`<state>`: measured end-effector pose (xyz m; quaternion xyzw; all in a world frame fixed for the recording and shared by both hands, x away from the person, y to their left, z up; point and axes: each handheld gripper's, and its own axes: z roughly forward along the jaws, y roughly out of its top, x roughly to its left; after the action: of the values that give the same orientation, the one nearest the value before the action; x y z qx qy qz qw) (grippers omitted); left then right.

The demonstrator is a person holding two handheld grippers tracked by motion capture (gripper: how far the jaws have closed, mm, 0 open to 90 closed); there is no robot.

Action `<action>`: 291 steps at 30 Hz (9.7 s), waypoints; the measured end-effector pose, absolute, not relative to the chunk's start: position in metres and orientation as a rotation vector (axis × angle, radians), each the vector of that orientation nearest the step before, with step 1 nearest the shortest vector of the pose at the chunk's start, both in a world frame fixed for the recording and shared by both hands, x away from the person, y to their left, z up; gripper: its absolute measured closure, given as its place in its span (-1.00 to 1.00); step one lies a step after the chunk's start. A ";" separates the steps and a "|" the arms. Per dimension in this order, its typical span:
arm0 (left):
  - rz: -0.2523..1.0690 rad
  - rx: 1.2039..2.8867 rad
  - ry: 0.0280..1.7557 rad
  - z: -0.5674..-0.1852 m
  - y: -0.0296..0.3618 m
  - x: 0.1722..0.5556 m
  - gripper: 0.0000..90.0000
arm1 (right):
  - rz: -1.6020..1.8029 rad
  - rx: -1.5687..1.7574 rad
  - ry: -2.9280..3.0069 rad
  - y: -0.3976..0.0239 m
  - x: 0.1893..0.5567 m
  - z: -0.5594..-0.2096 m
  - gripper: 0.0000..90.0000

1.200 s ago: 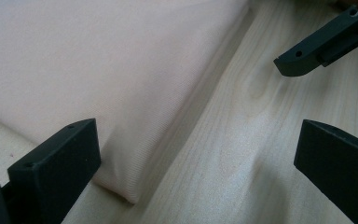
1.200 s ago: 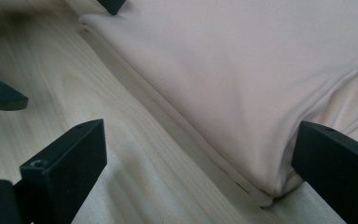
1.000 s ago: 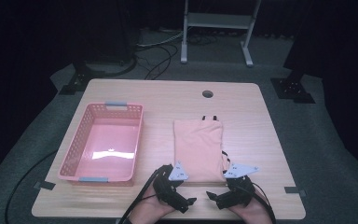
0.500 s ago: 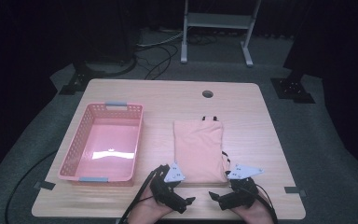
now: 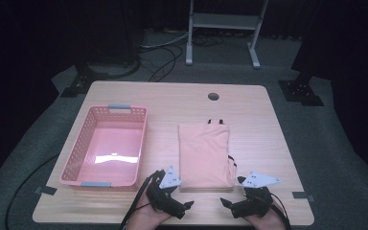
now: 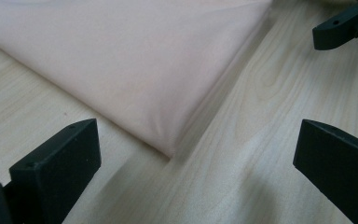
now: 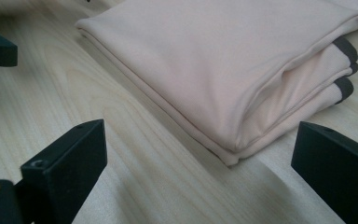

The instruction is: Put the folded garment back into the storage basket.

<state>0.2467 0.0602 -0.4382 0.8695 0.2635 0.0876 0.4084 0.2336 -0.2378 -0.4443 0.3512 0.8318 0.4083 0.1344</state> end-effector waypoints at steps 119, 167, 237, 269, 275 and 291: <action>0.459 1.883 0.773 -0.429 0.064 0.242 0.93 | 1.255 1.101 2.087 -0.235 0.231 -0.435 0.86; 0.577 1.673 0.795 -0.379 0.066 0.267 0.94 | 1.375 1.019 1.942 -0.225 0.249 -0.402 0.86; 0.715 1.560 0.953 -0.338 0.199 0.321 0.96 | 1.500 0.847 2.007 -0.088 0.324 -0.355 0.86; 0.767 1.484 1.057 -0.340 0.252 0.319 1.00 | 1.528 0.767 2.066 -0.037 0.333 -0.355 0.86; 0.792 1.449 1.078 -0.339 0.265 0.317 1.00 | 1.533 0.740 2.075 -0.022 0.337 -0.351 0.86; 0.865 1.378 1.117 -0.332 0.300 0.310 1.00 | 1.558 0.666 2.095 0.020 0.348 -0.339 0.86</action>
<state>0.3101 0.3002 -0.3322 0.5826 0.4721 0.3658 0.5512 0.3484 0.0199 -0.3387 0.2409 0.7583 0.5638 0.2215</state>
